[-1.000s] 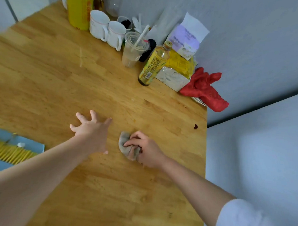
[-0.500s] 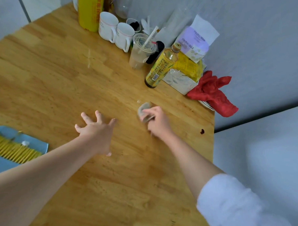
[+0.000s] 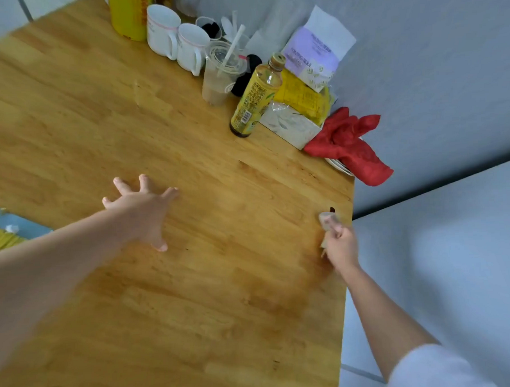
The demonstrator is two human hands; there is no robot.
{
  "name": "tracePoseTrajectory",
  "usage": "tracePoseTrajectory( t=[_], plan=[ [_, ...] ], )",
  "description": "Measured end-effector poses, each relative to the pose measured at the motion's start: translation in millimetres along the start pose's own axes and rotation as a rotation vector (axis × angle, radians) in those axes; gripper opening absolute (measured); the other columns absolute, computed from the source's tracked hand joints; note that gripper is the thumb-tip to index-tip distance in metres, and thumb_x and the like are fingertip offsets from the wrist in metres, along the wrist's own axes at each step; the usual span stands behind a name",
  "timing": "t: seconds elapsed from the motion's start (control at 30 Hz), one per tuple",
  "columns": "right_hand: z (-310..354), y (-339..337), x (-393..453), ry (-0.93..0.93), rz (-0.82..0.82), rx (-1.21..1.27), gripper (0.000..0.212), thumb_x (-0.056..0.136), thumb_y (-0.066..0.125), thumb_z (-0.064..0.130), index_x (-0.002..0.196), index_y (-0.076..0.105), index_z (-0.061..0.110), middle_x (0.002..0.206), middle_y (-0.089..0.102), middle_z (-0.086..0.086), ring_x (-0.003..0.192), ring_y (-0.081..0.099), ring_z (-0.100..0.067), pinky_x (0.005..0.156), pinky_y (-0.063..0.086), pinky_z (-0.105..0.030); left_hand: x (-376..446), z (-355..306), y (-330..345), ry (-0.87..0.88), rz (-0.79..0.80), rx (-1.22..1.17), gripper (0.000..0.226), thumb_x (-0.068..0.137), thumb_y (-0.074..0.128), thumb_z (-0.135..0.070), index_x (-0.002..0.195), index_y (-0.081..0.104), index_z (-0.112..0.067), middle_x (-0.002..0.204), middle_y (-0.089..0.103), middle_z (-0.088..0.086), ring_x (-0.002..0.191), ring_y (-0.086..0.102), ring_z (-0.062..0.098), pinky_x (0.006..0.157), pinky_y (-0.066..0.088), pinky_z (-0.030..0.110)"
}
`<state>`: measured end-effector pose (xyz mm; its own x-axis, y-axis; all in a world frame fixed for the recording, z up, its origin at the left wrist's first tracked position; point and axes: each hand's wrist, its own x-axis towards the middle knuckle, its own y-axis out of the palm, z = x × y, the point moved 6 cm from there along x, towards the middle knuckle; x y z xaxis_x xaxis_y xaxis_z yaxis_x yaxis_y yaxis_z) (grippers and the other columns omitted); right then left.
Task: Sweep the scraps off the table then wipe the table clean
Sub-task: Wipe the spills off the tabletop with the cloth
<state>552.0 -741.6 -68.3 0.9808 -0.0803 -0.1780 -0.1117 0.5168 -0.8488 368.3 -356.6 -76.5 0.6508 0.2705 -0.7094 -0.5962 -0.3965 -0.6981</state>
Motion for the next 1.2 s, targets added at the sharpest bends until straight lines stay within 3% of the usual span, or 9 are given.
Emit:
tracePoseTrajectory(
  t=[0.07, 0.13, 0.3, 0.5, 0.63, 0.73, 0.9, 0.97, 1.2],
  plan=[
    [-11, -5, 5, 0.104, -0.094, 0.036, 0.018, 0.098, 0.045, 0.009, 0.091, 0.060, 0.018, 0.103, 0.067, -0.017, 0.069, 0.067, -0.028, 0.050, 0.052, -0.032, 2, 0, -1, -0.019, 0.014, -0.008, 0.126, 0.073, 0.084, -0.049, 0.155, -0.011, -0.045, 0.160, -0.023, 0.017, 0.143, -0.007, 0.062, 0.112, 0.025, 0.070],
    [-1, 19, -30, -0.137, -0.015, -0.010, 0.026, 0.097, 0.050, 0.011, 0.089, 0.061, 0.033, 0.114, 0.061, 0.001, 0.081, 0.066, -0.016, 0.062, 0.052, -0.026, 2, -1, -1, -0.017, 0.017, -0.021, 0.125, 0.074, 0.084, -0.047, 0.155, -0.011, -0.045, 0.160, -0.023, 0.018, 0.142, -0.007, 0.063, 0.111, 0.025, 0.071],
    [-24, 48, -156, -0.778, 0.630, -0.136, 0.032, 0.088, 0.062, 0.014, 0.102, 0.066, 0.043, 0.112, 0.049, 0.027, 0.101, 0.055, -0.001, 0.083, 0.046, -0.023, -6, -2, 4, -0.054, 0.002, -0.029, 0.120, 0.078, 0.081, -0.046, 0.154, -0.012, -0.047, 0.160, -0.028, 0.013, 0.145, -0.008, 0.057, 0.114, 0.024, 0.066],
    [-56, -21, -18, 0.063, -0.010, 0.048, 0.013, 0.099, 0.052, 0.019, 0.106, 0.062, 0.014, 0.102, 0.065, -0.013, 0.069, 0.068, -0.020, 0.069, 0.058, -0.047, -24, -55, 14, 0.121, -0.198, 0.118, 0.091, 0.096, 0.054, -0.010, 0.157, -0.005, -0.044, 0.163, -0.024, 0.011, 0.149, -0.012, 0.048, 0.119, 0.019, 0.060],
    [-40, 25, -81, -0.462, 0.225, -0.058, 0.032, 0.091, 0.056, 0.016, 0.099, 0.062, 0.046, 0.112, 0.047, 0.026, 0.100, 0.055, 0.000, 0.076, 0.043, -0.011, -24, -136, 21, 0.212, -0.152, 0.037, 0.087, 0.096, 0.060, -0.030, 0.156, -0.001, -0.045, 0.165, -0.017, 0.011, 0.149, -0.008, 0.049, 0.118, 0.019, 0.063],
    [-69, 25, -127, -0.782, 0.605, -0.128, 0.032, 0.086, 0.059, 0.019, 0.100, 0.063, 0.047, 0.108, 0.048, 0.027, 0.097, 0.054, 0.002, 0.075, 0.043, -0.015, -17, -168, 14, 0.195, -0.153, 0.033, 0.092, 0.092, 0.063, -0.049, 0.156, -0.003, -0.044, 0.165, -0.018, 0.011, 0.149, -0.008, 0.049, 0.117, 0.019, 0.065],
    [-52, -29, 29, -0.261, 0.162, 0.057, 0.027, 0.093, 0.055, 0.002, 0.100, 0.070, 0.023, 0.111, 0.059, -0.003, 0.076, 0.063, 0.001, 0.056, 0.043, -0.007, 4, -180, 4, 0.107, -0.193, 0.071, 0.095, 0.090, 0.061, -0.056, 0.156, -0.006, -0.044, 0.164, -0.019, 0.012, 0.149, -0.010, 0.049, 0.116, 0.018, 0.066],
    [-39, -20, 52, -0.131, 0.058, 0.070, 0.021, 0.098, 0.049, 0.011, 0.108, 0.066, 0.015, 0.117, 0.057, -0.009, 0.060, 0.065, -0.008, 0.054, 0.053, -0.022, 13, -176, -4, 0.033, -0.194, 0.056, 0.097, 0.088, 0.059, -0.063, 0.156, -0.008, -0.046, 0.164, -0.020, 0.011, 0.149, -0.011, 0.049, 0.116, 0.018, 0.066],
    [-45, 16, -29, -0.827, 0.548, -0.061, 0.041, 0.082, 0.060, 0.006, 0.099, 0.070, 0.042, 0.107, 0.052, 0.027, 0.098, 0.056, 0.000, 0.080, 0.041, -0.010, 36, -161, -20, -0.109, -0.145, -0.133, 0.113, 0.074, 0.066, -0.075, 0.155, -0.006, -0.048, 0.165, -0.018, 0.007, 0.149, -0.009, 0.049, 0.116, 0.018, 0.068]
  ],
)
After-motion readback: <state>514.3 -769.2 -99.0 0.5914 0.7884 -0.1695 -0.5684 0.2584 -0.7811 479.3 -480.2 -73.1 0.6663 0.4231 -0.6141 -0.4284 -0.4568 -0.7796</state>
